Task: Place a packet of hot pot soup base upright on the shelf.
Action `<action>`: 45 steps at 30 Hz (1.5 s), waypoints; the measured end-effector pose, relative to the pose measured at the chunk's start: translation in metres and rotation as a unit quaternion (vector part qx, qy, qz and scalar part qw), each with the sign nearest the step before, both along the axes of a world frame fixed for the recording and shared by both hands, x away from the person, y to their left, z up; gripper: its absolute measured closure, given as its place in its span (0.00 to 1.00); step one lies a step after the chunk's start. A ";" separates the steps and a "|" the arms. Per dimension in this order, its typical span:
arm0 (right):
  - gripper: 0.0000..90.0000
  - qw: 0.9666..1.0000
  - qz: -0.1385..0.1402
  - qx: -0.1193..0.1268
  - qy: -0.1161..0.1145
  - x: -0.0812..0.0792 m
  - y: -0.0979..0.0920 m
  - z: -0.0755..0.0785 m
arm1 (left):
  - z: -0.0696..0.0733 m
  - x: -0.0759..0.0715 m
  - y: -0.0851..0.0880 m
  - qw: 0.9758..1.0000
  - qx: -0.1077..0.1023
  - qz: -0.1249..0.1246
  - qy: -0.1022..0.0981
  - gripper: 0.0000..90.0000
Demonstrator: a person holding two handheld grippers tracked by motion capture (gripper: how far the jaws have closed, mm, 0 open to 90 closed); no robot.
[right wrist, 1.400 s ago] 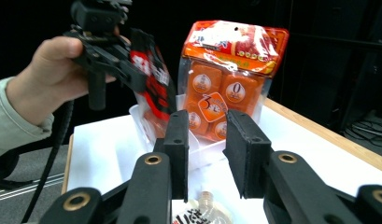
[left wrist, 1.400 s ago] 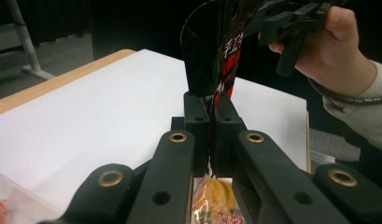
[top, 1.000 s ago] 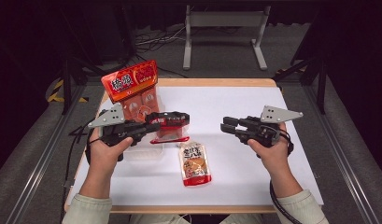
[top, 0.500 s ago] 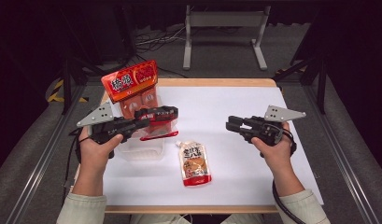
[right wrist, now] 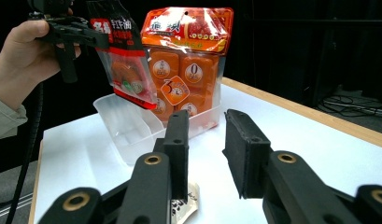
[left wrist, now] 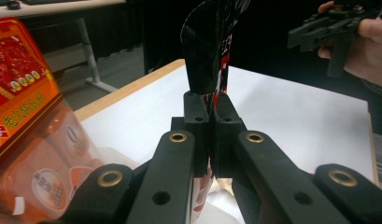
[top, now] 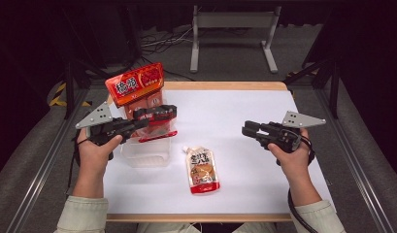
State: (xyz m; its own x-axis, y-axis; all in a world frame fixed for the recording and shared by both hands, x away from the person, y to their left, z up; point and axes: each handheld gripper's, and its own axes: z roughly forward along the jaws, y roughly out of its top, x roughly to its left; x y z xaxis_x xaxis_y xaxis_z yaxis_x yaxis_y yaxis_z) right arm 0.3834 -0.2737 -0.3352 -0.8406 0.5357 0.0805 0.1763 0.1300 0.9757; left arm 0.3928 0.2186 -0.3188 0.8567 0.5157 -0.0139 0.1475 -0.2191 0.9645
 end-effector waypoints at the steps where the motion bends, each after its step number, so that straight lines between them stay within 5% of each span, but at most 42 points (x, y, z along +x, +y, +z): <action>1: 0.79 1.000 0.000 0.000 0.000 0.000 0.000 0.000 | 0.000 0.001 0.000 1.000 0.000 0.001 -0.001 0.97; 14: 0.80 1.000 -0.015 -0.004 0.002 -0.005 -0.009 -0.002 | -0.005 0.011 0.009 1.000 0.021 0.021 -0.004 0.97; 22: 0.80 1.000 -0.018 -0.004 0.004 -0.007 -0.011 -0.003 | -0.012 0.019 0.014 0.999 0.028 0.002 -0.017 0.97; 45: 0.80 1.000 -0.015 -0.004 0.006 -0.006 -0.009 -0.004 | -0.034 0.028 0.026 0.999 0.023 -0.028 0.016 0.97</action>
State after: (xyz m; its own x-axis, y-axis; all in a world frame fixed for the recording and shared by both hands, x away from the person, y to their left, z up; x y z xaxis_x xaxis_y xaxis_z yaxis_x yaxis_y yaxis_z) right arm 0.3776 -0.2825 -0.3389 -0.8236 0.5607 0.0854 0.1911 0.1327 0.9726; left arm 0.4208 0.2443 -0.3525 0.8839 0.4672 -0.0195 0.1646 -0.2718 0.9482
